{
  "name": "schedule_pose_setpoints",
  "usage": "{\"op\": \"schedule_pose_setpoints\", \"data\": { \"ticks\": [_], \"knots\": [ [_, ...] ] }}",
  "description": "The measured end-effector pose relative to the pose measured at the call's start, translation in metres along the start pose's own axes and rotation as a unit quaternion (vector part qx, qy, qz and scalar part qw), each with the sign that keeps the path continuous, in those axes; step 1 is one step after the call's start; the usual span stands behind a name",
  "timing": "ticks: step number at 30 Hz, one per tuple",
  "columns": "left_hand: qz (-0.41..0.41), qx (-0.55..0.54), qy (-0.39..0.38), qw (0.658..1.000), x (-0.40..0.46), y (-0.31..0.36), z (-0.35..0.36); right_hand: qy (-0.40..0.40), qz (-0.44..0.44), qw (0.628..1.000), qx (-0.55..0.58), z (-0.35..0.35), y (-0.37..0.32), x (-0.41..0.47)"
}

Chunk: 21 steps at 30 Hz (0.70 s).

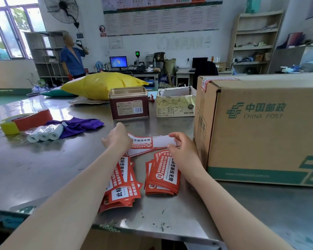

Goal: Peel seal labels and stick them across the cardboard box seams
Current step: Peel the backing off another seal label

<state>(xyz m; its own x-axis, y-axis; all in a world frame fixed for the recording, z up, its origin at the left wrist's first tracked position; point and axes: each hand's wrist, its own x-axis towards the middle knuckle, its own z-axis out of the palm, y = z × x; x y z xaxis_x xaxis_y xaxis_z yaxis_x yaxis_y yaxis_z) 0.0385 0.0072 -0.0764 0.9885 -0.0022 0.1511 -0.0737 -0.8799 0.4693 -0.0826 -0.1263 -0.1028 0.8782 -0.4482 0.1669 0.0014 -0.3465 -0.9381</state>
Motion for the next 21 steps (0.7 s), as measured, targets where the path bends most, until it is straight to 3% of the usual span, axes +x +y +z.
{"op": "schedule_pose_setpoints", "data": {
  "ticks": [3, 8, 10, 13, 21],
  "knots": [
    [0.023, 0.124, -0.056, 0.990, -0.003, 0.002, 0.002, 0.005, -0.006, 1.000, -0.023, -0.002, 0.000, -0.001],
    [0.159, 0.024, -0.059, 0.985, -0.026, 0.029, -0.015, 0.013, 0.014, 0.997, -0.081, 0.000, 0.002, 0.001],
    [0.220, 0.019, -0.148, 0.964, -0.047, 0.039, -0.027, 0.017, 0.014, 0.997, -0.077, -0.002, 0.002, 0.001],
    [0.249, 0.101, -0.267, 0.926, -0.070, 0.041, -0.031, 0.017, -0.005, 0.996, -0.083, -0.005, 0.000, -0.002],
    [0.255, 0.087, -0.260, 0.927, -0.075, 0.034, -0.017, 0.033, -0.033, 0.993, -0.105, -0.007, 0.002, -0.007]
  ]
}}
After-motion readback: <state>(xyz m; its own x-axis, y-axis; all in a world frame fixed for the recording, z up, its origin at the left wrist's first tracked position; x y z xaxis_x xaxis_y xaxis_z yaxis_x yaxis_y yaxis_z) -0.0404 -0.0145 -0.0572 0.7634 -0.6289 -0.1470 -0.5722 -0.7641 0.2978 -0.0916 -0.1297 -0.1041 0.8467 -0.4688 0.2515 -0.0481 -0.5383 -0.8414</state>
